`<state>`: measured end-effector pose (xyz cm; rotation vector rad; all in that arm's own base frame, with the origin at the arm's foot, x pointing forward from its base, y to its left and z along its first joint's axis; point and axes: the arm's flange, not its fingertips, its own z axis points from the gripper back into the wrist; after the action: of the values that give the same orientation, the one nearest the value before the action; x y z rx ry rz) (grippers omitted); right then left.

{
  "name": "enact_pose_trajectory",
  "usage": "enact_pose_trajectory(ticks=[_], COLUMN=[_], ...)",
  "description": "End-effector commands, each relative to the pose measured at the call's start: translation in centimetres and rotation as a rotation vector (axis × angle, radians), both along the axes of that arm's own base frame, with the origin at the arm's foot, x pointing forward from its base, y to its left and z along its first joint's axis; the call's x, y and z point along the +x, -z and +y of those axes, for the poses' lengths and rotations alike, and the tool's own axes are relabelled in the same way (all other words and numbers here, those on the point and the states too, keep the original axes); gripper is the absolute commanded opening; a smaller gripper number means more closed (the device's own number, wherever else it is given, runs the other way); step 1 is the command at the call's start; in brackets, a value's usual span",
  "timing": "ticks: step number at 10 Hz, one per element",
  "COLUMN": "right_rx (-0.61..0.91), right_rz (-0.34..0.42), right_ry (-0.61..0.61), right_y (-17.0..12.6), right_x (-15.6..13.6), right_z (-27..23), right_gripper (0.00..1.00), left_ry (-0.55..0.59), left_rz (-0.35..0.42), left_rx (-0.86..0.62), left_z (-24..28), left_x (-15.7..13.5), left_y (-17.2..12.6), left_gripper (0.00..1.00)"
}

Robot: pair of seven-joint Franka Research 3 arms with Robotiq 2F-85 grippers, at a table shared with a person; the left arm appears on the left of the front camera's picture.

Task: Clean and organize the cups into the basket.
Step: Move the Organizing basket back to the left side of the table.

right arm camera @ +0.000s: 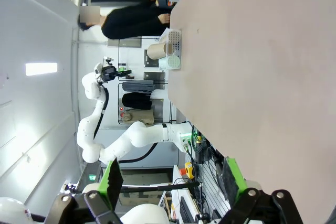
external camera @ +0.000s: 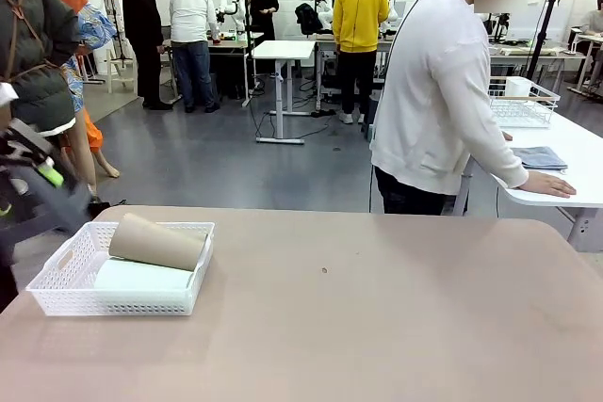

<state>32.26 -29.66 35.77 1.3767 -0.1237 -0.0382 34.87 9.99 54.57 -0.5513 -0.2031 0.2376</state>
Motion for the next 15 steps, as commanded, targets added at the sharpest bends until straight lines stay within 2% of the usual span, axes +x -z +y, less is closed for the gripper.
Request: enact_pose_trajectory(ticks=[1, 3, 7, 10, 12, 13, 14, 15], right_rx=[-0.015, -0.015, -0.015, -0.015, -0.015, -0.015, -0.015, -0.015], right_rz=[0.020, 0.020, 0.020, 0.020, 0.020, 0.020, 0.020, 0.020], right_ry=[-0.005, -0.005, -0.005, -0.005, -0.005, -0.005, -0.005, -0.005], right_y=[-0.1, -0.1, -0.1, -0.1, -0.1, -0.1, -0.1, -0.1], right_x=[-0.2, -0.2, -0.2, -0.2, -0.2, -0.2, -0.2, -0.2], right_z=[0.3, 0.3, 0.3, 0.3, 0.3, 0.3, 0.3, 0.3], right_gripper=[1.00, 1.00, 1.00, 1.00, 1.00, 1.00, 1.00, 1.00], left_ry=[0.086, 0.116, 0.189, 0.199, 0.207, 0.247, 0.190, 0.190], left_rz=[0.002, 0.026, 0.047, 0.064, 0.039, 0.046, 0.075, 0.075], left_rx=[-0.338, -0.520, -0.620, -0.736, -0.780, -0.811, -0.753, -0.753], left_z=[4.1, 9.6, 17.5, 20.0, 20.3, 19.5, 19.8, 19.8], left_x=[0.8, 0.8, 0.6, 0.3, -0.4, -0.6, -0.4, -0.4], left_y=[-0.6, 0.6, 5.8, 8.3, 8.1, 7.9, 9.0, 9.0], left_gripper=[1.00, 1.00, 1.00, 1.00, 1.00, 1.00, 1.00, 1.00])
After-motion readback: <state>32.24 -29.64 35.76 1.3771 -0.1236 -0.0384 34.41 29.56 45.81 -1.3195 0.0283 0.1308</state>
